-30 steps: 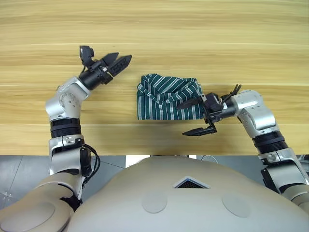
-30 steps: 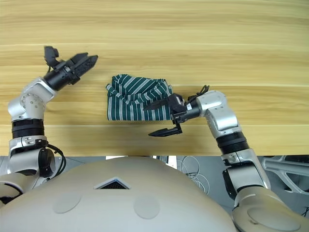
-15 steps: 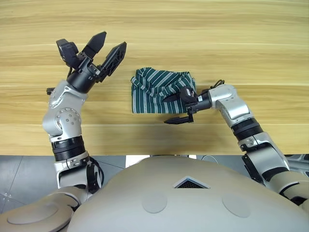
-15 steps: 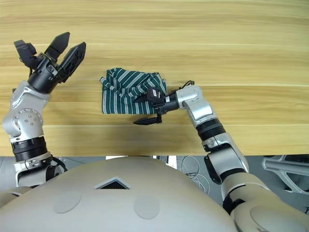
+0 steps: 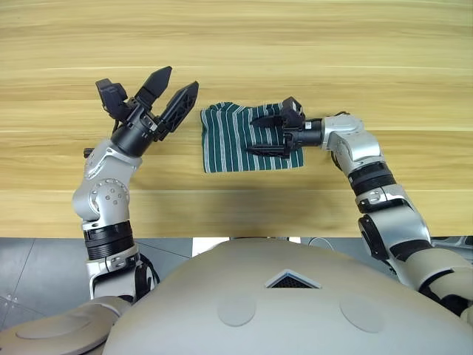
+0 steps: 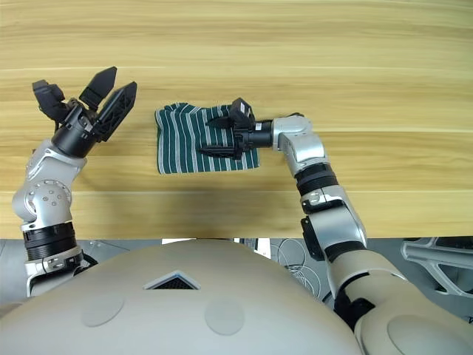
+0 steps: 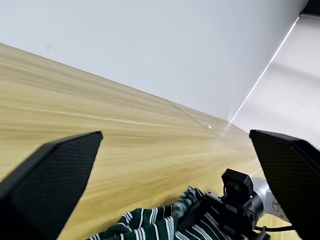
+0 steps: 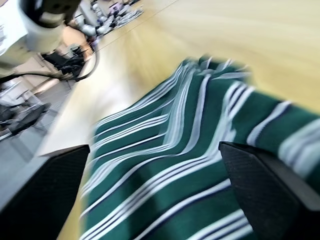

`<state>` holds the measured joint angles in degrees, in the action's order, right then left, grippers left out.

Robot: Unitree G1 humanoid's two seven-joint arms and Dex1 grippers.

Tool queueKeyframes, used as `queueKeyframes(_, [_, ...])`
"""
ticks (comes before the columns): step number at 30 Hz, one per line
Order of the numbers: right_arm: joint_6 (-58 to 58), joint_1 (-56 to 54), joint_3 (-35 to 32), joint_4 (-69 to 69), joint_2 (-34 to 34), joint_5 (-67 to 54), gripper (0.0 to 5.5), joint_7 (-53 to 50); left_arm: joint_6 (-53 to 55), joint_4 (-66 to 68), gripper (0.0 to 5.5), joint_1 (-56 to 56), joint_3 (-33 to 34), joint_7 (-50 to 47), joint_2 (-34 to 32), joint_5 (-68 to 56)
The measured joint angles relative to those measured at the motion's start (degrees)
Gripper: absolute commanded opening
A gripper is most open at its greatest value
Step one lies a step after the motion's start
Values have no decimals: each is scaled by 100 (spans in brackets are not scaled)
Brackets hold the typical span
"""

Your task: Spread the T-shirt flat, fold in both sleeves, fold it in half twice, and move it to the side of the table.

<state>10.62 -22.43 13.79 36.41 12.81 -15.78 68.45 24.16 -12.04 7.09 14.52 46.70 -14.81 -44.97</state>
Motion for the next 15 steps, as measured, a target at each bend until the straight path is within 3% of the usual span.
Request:
queueKeyframes(5, [-695, -250, -224, 325, -109, 58, 480, -127, -99, 101, 539, 10, 7, 84, 4, -2])
queueKeyframes(11, [-1203, 244, 354, -803, 214, 34, 480, 1424, -224, 245, 539, 18, -23, 201, 47, -2])
queueKeyframes(15, [-1645, 32, 467, -487, 323, 270, 480, 1740, -253, 268, 539, 32, -22, 275, 50, -4])
